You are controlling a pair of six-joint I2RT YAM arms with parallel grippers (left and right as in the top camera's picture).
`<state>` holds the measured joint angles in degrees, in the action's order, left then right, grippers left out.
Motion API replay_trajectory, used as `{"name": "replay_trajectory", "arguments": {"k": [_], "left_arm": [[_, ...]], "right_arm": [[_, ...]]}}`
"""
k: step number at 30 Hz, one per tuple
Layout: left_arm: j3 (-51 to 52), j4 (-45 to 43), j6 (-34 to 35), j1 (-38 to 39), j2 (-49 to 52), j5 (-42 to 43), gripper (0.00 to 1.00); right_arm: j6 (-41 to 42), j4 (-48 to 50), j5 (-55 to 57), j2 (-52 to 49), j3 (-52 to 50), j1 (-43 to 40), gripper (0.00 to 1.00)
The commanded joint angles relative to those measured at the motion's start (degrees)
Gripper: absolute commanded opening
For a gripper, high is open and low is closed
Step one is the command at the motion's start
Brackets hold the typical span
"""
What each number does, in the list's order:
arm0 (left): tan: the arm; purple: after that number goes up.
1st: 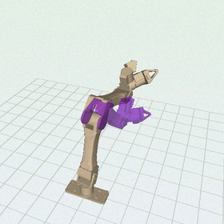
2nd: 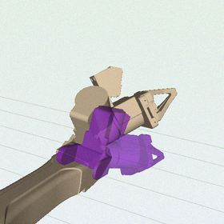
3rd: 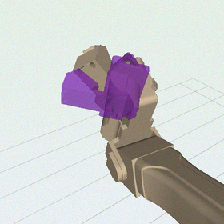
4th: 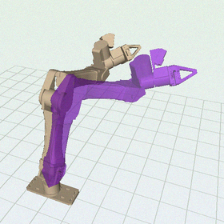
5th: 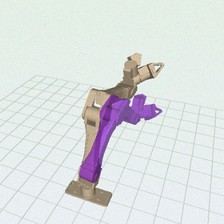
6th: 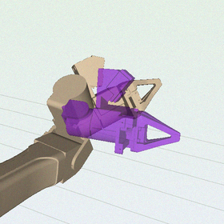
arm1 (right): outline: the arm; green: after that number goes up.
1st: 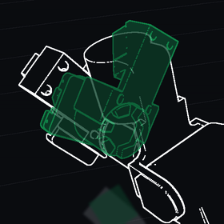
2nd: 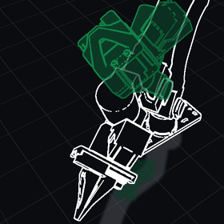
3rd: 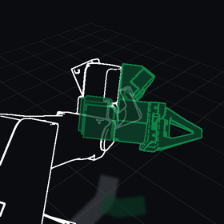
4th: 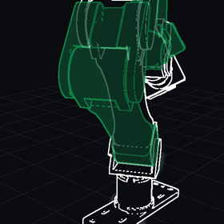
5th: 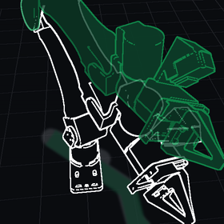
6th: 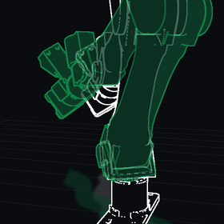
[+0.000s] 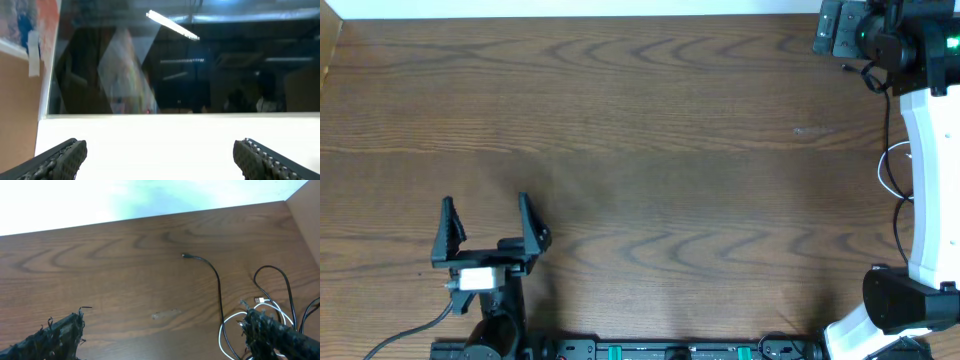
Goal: Untangle cables
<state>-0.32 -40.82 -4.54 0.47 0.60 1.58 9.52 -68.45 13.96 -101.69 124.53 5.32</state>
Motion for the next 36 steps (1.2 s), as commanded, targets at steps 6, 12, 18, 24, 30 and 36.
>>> {"name": "replay_trajectory", "arguments": {"k": [6,12,18,24,30,36], "left_arm": [[0.11,6.27,1.86,-0.24,-0.5,0.37,0.98],[0.11,11.3,2.27,-0.24,-0.5,0.37,0.98],[0.11,17.55,2.27,-0.24,-0.5,0.37,0.98],[0.11,27.02,2.32,-0.24,-0.5,0.39,0.98],[0.09,40.09,3.19,-0.24,-0.5,0.39,0.98],[0.09,44.85,3.32,-0.02,-0.52,0.52,0.98]], "right_arm": [[-0.83,-0.17,0.7,0.57,0.39,0.35,0.99],[-0.83,-0.17,0.7,0.57,0.39,0.35,0.99],[-0.83,-0.15,0.68,0.57,0.39,0.35,0.99],[-0.83,-0.17,0.7,0.57,0.39,0.35,0.99],[-0.83,-0.17,0.7,0.57,0.39,0.35,0.99],[-0.83,-0.15,0.7,0.57,0.39,0.35,0.99]]}}
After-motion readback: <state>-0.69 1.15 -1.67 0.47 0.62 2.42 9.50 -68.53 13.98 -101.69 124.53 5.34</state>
